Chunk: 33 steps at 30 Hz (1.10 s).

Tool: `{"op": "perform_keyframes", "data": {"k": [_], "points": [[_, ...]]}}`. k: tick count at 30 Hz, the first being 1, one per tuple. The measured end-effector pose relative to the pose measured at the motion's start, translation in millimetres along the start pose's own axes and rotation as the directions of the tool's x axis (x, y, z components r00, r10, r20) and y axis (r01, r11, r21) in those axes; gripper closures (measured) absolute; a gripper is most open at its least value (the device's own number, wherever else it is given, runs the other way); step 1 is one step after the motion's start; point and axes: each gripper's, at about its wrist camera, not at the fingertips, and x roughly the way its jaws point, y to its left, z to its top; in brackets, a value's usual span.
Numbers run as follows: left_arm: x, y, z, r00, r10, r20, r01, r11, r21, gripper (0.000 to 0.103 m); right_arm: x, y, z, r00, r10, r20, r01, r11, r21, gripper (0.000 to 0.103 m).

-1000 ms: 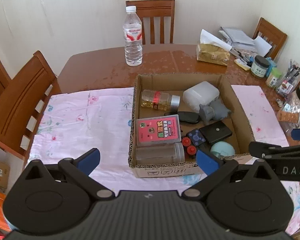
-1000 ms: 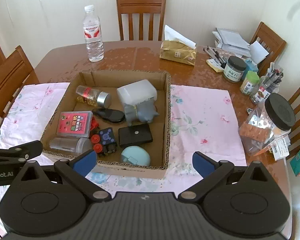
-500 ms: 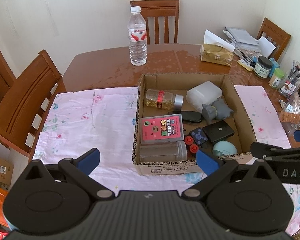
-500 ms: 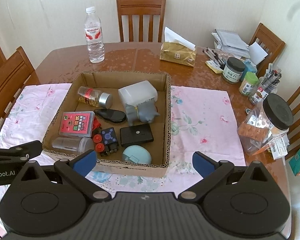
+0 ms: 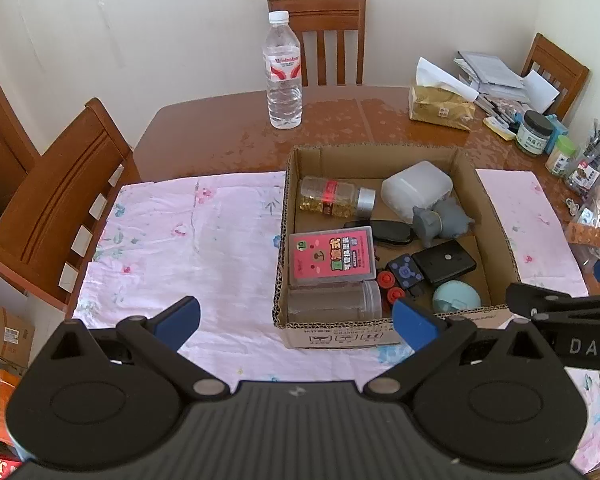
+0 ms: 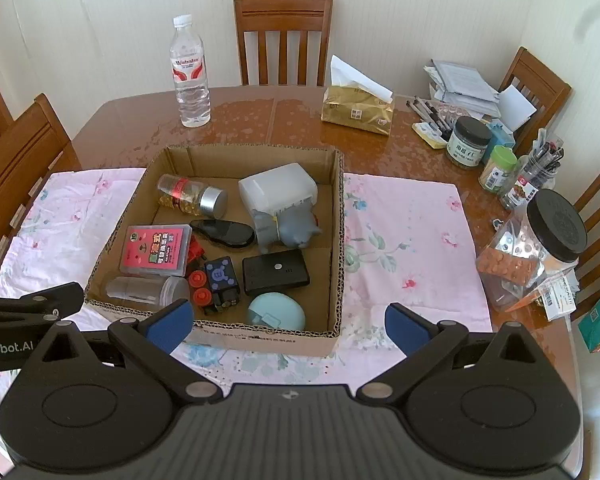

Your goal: Organize rigid objects

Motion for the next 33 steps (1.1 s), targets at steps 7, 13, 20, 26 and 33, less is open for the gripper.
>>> {"op": "perform_keyframes", "data": {"k": [7,13,20,26,33], "points": [[0.3,-1.7,1.0,1.000,0.007,-0.003,-0.007,1.000,0.002,0.001,0.3,-1.2,2.1,1.000,-0.004,0.004,0.004,1.000,0.006,0.000],[0.5,-2.2,1.6,1.000,0.008,-0.005,-0.008,1.000,0.003,0.001,0.2,-1.8,2.0,1.000,-0.006,0.005,0.006,1.000,0.006,0.000],[0.1,-2.8,1.9,1.000,0.012,-0.010,-0.012,1.000,0.000,0.001,-1.1,-3.0,1.6,1.000,-0.007,0.008,0.007,1.000,0.008,0.000],[0.0,-3.0,2.1,1.000,0.010,-0.011,-0.010,1.000,-0.002,0.001,-1.1,-3.2,1.7,1.000,-0.008,0.008,0.008,1.000,0.007,0.000],[-1.1,-4.7,1.1,1.000,0.012,-0.017,-0.012,1.000,0.001,0.001,-1.1,-2.8,1.5,1.000,-0.008,0.009,0.008,1.000,0.008,0.000]]}}
